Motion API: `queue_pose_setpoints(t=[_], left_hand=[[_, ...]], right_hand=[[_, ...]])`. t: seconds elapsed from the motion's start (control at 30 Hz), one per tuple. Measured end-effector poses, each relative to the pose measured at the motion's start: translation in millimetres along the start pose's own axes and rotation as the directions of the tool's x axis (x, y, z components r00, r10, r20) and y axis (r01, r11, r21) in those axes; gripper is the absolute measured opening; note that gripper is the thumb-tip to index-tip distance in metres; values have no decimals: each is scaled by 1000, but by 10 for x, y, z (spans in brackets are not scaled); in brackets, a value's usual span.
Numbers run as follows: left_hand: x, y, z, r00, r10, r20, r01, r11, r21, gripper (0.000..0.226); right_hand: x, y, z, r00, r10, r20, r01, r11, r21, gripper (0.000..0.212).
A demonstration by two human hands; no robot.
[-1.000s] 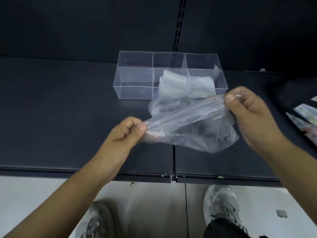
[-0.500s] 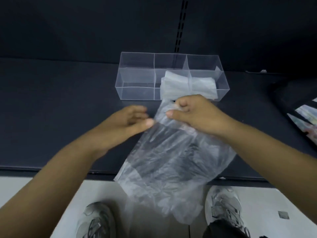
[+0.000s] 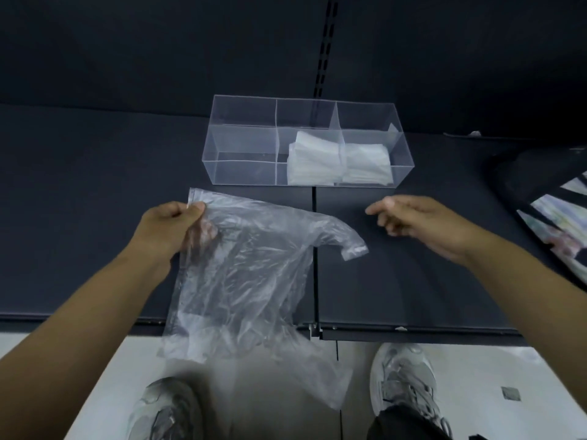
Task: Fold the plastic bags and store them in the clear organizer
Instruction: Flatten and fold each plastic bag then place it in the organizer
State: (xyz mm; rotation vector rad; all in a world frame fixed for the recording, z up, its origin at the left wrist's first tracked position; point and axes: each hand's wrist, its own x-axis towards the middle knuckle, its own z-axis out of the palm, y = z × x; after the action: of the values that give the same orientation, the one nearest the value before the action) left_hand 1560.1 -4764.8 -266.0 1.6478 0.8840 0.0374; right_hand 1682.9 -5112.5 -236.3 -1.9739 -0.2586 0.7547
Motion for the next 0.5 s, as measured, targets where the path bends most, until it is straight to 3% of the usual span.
queue_pose_setpoints(t=[0.1, 0.23, 0.3, 0.4, 0.5], left_hand=[[2, 2, 4, 1000, -1, 0, 1, 1000, -11, 27], [8, 3, 11, 1000, -3, 4, 3, 1000, -16, 24], [34, 4, -12, 1000, -18, -1, 18, 999, -41, 22], [82, -4, -48, 999, -49, 16, 50, 996, -78, 20], [87, 5, -15, 998, -51, 37, 53, 997, -63, 20]], right_hand=[[-14, 39, 220, 987, -10, 163, 29, 993, -118, 35], [56, 61, 453, 994, -40, 100, 66, 960, -273, 10], [67, 57, 371, 992, -32, 120, 57, 977, -207, 6], [24, 29, 116, 978, -19, 208, 12, 999, 33, 24], [16, 23, -69, 979, 59, 194, -114, 952, 285, 39]])
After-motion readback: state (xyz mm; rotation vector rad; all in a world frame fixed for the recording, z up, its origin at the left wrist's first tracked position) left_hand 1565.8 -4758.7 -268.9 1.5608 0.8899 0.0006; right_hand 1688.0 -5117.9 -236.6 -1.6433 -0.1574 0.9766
